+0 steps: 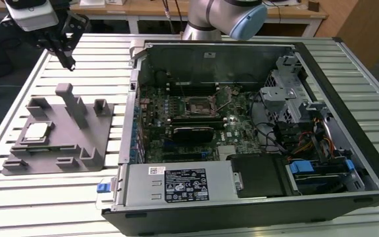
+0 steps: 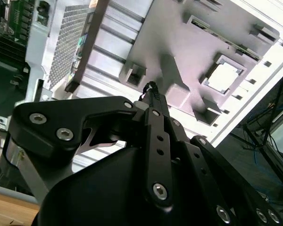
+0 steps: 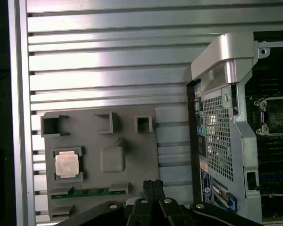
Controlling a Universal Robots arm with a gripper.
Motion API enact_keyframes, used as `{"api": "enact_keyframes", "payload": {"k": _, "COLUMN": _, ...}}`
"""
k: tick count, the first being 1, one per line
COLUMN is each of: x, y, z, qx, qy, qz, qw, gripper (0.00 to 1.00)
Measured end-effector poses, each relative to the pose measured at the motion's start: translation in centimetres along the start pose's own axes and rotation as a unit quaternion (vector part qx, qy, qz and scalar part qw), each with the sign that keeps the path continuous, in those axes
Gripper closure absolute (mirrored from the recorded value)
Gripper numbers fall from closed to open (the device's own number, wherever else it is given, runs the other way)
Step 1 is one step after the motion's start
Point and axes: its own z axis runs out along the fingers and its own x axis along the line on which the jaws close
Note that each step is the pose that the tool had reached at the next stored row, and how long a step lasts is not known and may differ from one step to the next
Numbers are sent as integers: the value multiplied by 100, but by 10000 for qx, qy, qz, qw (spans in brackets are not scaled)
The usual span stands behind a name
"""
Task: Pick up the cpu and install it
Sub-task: 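Reach for the cpu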
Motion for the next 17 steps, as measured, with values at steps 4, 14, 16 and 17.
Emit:
{"api": "enact_keyframes", "payload": {"k": 4, "x": 160, "y": -10, "z": 2, "qx": 0, "qy": 0, "qz": 0, "qw": 10000, "gripper": 89}}
{"api": "enact_keyframes", "payload": {"k": 14, "x": 616, "y": -37, "z": 17, "qx": 0, "qy": 0, "qz": 0, "qw": 10000, "gripper": 89}}
{"api": "enact_keyframes", "payload": {"k": 16, "x": 705, "y": -41, "z": 21, "qx": 0, "qy": 0, "qz": -1, "qw": 10000, "gripper": 89}}
{"api": "enact_keyframes", "payload": {"k": 17, "x": 751, "y": -42, "z": 23, "qx": 0, "qy": 0, "qz": 0, "qw": 10000, "gripper": 89}}
